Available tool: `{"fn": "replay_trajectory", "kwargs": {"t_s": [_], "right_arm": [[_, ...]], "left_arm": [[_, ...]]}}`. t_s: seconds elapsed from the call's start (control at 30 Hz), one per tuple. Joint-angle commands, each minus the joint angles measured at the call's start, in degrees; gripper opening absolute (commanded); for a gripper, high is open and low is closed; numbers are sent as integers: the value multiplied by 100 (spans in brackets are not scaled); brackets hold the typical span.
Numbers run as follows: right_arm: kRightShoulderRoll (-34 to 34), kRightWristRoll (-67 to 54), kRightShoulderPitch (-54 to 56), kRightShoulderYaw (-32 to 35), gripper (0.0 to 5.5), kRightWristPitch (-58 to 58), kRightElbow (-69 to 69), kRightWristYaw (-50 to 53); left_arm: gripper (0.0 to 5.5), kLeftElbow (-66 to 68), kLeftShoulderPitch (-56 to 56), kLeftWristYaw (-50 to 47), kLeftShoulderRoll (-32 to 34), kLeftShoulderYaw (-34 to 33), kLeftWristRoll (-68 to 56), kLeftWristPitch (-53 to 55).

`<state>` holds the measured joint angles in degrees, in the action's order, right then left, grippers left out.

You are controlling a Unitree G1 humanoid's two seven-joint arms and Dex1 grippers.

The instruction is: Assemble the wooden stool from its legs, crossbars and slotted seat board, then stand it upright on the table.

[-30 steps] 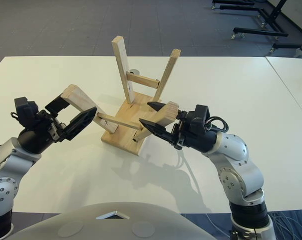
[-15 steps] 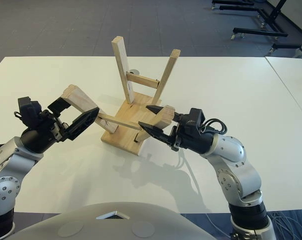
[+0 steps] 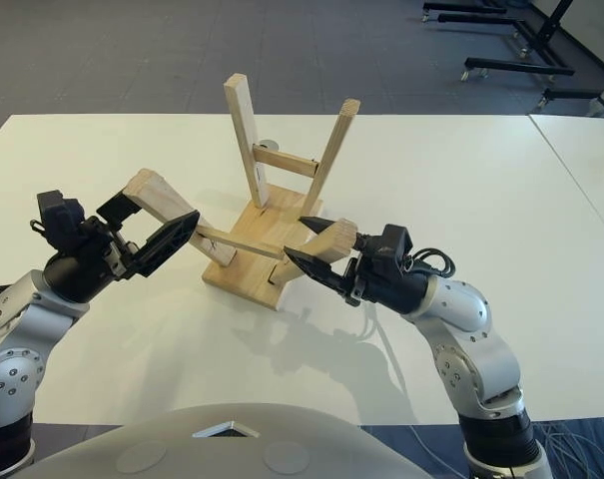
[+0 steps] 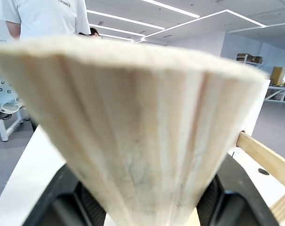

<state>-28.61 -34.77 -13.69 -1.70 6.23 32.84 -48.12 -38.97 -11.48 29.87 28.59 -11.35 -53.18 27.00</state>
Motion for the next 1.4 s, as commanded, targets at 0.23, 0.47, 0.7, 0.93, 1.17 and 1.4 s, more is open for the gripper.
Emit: {"fn": "replay_trajectory", "kwargs": {"t_s": [0.23, 0.47, 0.7, 0.93, 1.17, 1.4], "right_arm": [[-95, 1637, -2669, -1044, 204, -1446, 1223, 195], [-194, 2340, -3911, -1590, 204, -2509, 1900, 689], [-394, 1913, -2929, -1762, 205, -2575, 1534, 1221], [-262, -399, 1242, -475, 204, -781, -1017, 492], [-30, -407, 1407, -144, 204, -844, -1401, -78], [277, -174, 1746, -123, 204, -840, -1513, -176]], "left_arm": [[540, 114, 118, 76, 49, -11, 118, 7], [540, 144, 128, 96, -6, -4, 171, -14], [540, 199, 153, 157, 6, -43, 177, -17], [540, 315, 250, 272, 94, -98, 125, 34], [540, 487, 484, 386, 217, -108, 95, 120], [540, 726, 742, 456, 193, -87, 189, 64]]}}
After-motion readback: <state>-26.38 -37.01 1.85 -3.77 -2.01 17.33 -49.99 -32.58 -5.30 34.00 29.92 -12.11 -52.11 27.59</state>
